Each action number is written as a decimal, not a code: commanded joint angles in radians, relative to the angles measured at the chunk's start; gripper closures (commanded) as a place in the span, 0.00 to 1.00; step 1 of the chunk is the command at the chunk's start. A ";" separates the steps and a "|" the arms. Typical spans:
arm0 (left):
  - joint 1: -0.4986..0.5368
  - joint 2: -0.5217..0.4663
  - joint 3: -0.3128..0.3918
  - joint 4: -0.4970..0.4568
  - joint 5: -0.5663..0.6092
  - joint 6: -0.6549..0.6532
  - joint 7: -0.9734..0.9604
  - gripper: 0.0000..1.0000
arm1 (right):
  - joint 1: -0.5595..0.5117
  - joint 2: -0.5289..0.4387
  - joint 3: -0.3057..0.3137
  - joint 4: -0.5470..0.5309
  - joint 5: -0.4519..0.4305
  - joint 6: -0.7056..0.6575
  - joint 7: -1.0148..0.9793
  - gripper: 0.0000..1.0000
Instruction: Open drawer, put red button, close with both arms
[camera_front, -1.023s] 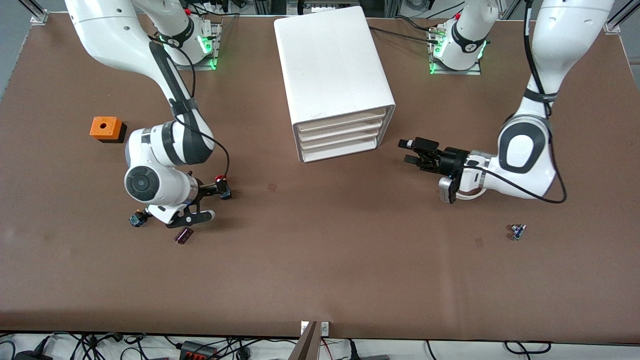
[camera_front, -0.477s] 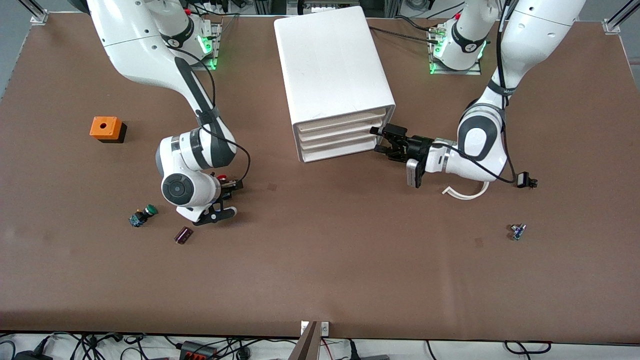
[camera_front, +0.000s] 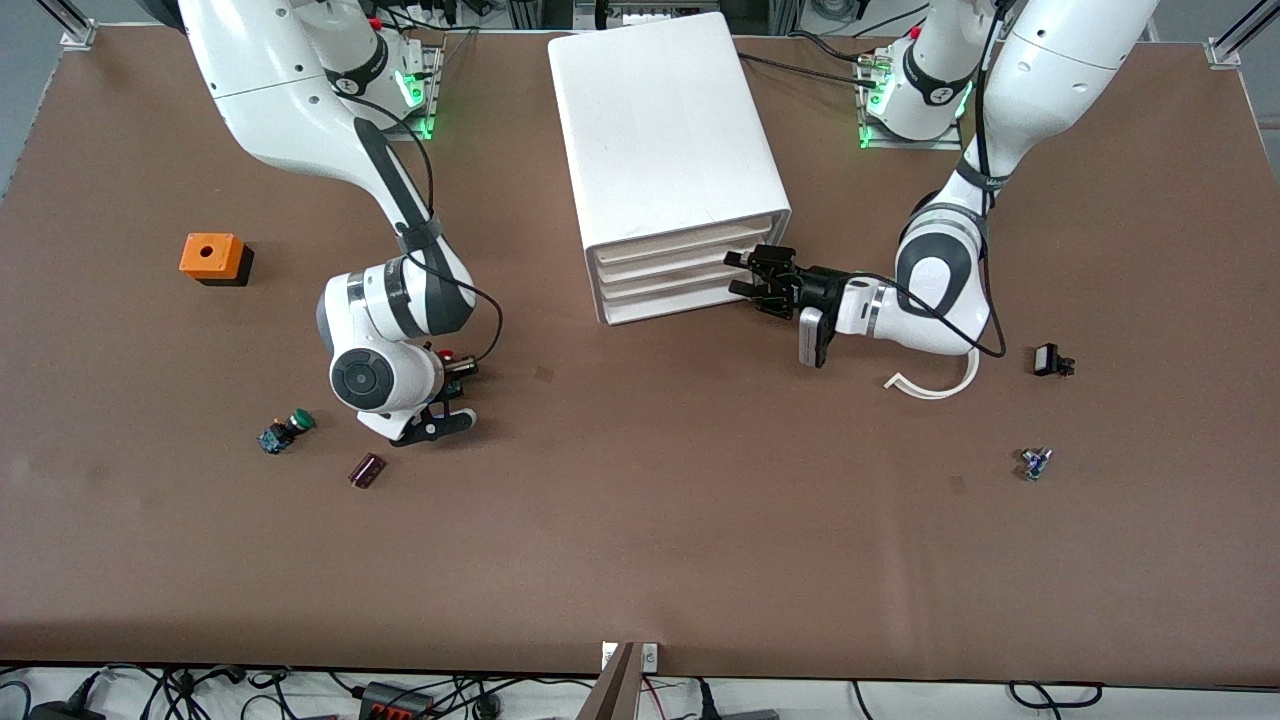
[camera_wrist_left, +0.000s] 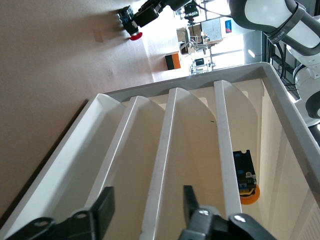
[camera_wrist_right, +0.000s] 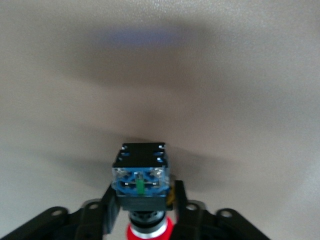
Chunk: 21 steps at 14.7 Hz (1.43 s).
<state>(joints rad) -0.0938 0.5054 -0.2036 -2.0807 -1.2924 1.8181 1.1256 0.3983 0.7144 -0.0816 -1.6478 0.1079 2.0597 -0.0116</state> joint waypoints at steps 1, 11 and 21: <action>-0.030 -0.007 -0.005 -0.015 -0.028 0.017 0.033 0.56 | 0.002 -0.018 -0.004 0.016 0.010 -0.009 -0.027 1.00; -0.044 0.012 0.007 0.001 -0.012 0.018 0.091 0.90 | 0.016 -0.050 0.002 0.411 0.023 -0.047 -0.025 1.00; 0.077 0.203 0.012 0.395 0.182 -0.016 0.103 0.81 | 0.197 -0.047 0.006 0.519 0.010 -0.041 -0.019 1.00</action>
<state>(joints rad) -0.0192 0.6659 -0.1896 -1.7634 -1.1484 1.8105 1.2050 0.5420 0.6488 -0.0651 -1.1701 0.1103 2.0118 -0.0182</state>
